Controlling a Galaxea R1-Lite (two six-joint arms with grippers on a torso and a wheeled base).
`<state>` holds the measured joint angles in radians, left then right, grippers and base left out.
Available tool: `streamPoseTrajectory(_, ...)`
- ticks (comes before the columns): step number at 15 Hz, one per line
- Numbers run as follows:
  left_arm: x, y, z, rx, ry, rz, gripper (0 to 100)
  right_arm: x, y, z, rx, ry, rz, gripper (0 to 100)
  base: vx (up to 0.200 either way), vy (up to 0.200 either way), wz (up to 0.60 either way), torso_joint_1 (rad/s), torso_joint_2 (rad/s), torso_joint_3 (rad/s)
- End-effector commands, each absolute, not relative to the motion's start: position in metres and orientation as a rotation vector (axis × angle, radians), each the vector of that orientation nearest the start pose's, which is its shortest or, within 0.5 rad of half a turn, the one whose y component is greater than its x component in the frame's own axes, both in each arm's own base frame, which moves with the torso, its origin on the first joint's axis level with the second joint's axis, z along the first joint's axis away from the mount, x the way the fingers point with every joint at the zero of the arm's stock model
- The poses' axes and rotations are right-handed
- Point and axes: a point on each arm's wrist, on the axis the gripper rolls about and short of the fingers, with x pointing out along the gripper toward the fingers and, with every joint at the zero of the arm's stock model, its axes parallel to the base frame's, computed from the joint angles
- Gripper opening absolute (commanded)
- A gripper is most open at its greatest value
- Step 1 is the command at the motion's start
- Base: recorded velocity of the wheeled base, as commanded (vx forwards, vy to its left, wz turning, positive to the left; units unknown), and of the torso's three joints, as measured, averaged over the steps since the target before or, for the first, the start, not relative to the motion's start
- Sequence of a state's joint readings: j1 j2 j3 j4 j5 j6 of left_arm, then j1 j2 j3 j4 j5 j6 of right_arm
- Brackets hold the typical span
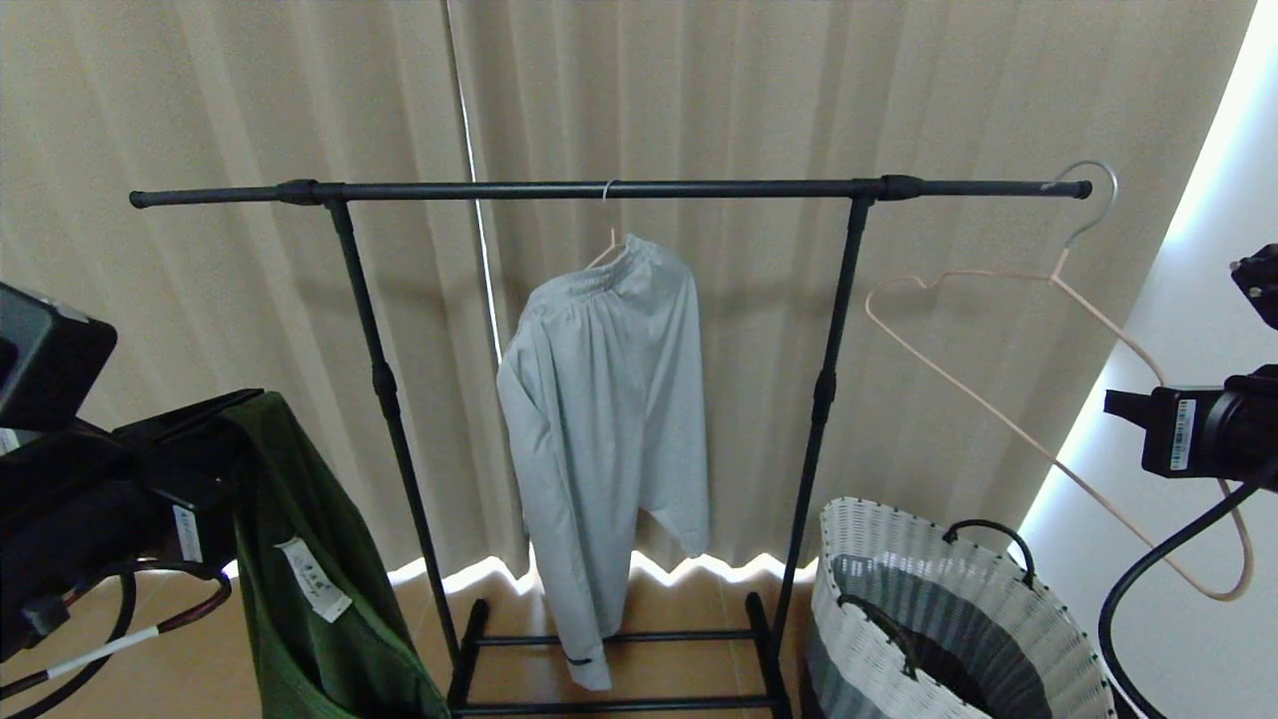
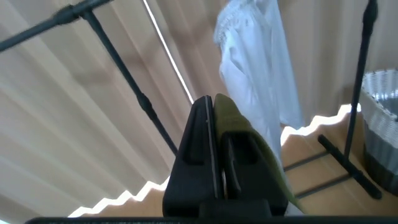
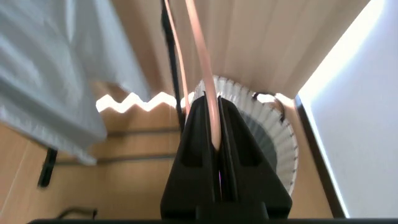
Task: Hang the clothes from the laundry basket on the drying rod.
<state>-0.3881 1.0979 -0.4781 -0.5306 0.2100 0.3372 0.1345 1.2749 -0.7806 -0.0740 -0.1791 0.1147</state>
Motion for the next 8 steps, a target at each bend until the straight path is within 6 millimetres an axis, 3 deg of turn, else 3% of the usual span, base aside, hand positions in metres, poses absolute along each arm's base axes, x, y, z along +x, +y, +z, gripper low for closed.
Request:
streamPoseTrajectory(1,0.1422,-0.0531,0.2173,0.364,0.057,-0.191,0,0.1916,0.0226,0.2291,0.048,0.408,-0.061,0,0.000,0.000,0.00,0.000,0.00,0.000)
streamPoseTrajectory(3,0.1434,-0.0535,0.2162,0.360,0.065,-0.191,0,0.1889,0.0270,0.2284,0.050,0.410,-0.016,0,0.000,0.000,0.00,0.000,0.00,0.000)
streamPoseTrajectory(8,0.1476,-0.0552,0.2141,0.364,0.080,-0.191,0,0.1880,0.0283,0.2285,0.051,0.409,-0.009,0,0.000,0.200,0.00,0.001,0.00,0.000)
